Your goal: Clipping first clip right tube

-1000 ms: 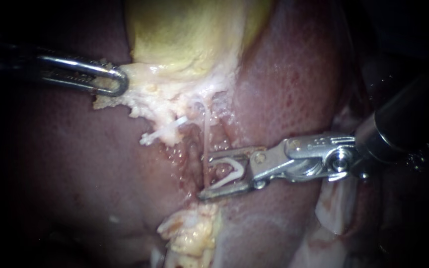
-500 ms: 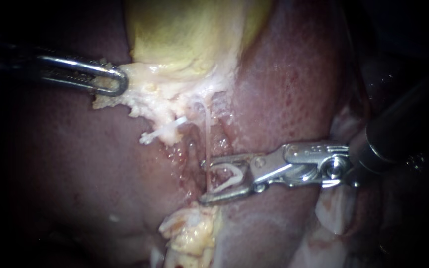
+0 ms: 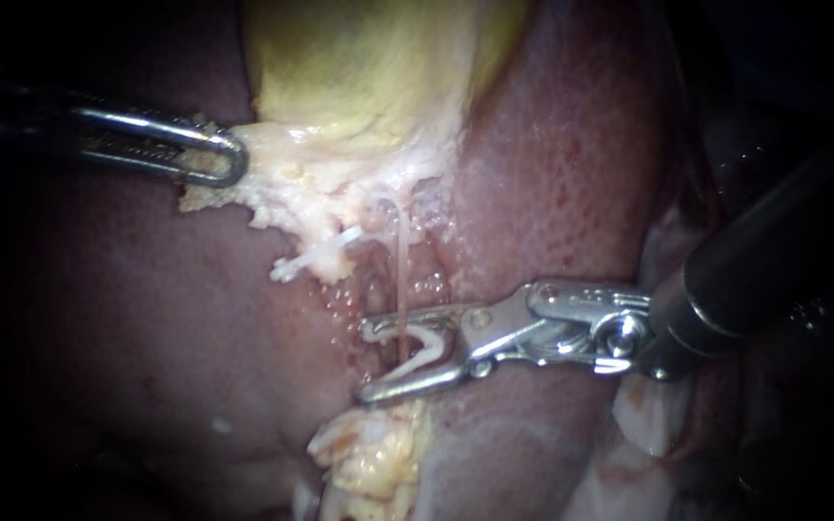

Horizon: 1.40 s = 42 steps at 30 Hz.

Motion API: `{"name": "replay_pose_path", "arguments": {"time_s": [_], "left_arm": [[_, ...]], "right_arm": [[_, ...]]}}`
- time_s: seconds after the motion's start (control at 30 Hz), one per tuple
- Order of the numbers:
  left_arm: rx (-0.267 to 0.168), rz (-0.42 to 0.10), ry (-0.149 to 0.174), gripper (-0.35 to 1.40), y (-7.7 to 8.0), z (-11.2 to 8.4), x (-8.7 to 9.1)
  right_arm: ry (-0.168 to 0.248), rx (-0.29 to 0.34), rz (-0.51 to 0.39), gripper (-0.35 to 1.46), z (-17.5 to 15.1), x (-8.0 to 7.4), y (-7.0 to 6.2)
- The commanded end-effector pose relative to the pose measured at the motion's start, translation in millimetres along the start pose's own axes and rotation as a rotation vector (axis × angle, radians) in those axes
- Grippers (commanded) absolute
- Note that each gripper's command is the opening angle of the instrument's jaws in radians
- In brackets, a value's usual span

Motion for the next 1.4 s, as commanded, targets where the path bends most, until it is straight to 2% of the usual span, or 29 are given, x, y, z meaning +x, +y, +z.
{"name": "replay_pose_path", "arguments": {"time_s": [0.03,0.27,0.53,0.67,1.03,1.4], "left_arm": [[0.0,0.0,0.0,-0.35,0.0,0.0,0.0],[0.0,0.0,0.0,-0.35,0.0,-0.1,0.0],[0.0,0.0,0.0,-0.35,-0.1,-0.1,0.0],[0.0,0.0,0.0,-0.35,-0.2,-0.1,0.0],[0.0,0.0,0.0,-0.35,-0.2,-0.1,0.0],[0.0,0.0,0.0,-0.35,-0.3,-0.1,0.0]], "right_arm": [[0.002,0.002,0.0,0.44,0.0,0.2,-0.2],[0.005,0.023,0.012,0.44,0.1,0.7,-1.8],[0.019,0.057,0.02,0.41,-0.6,2.7,-3.8],[0.018,0.063,0.023,0.4,-0.7,3.4,-4.4],[0.017,0.066,0.034,0.23,-0.8,3.4,-4.7],[0.016,0.066,0.075,-0.12,-0.8,3.4,-4.5]]}}
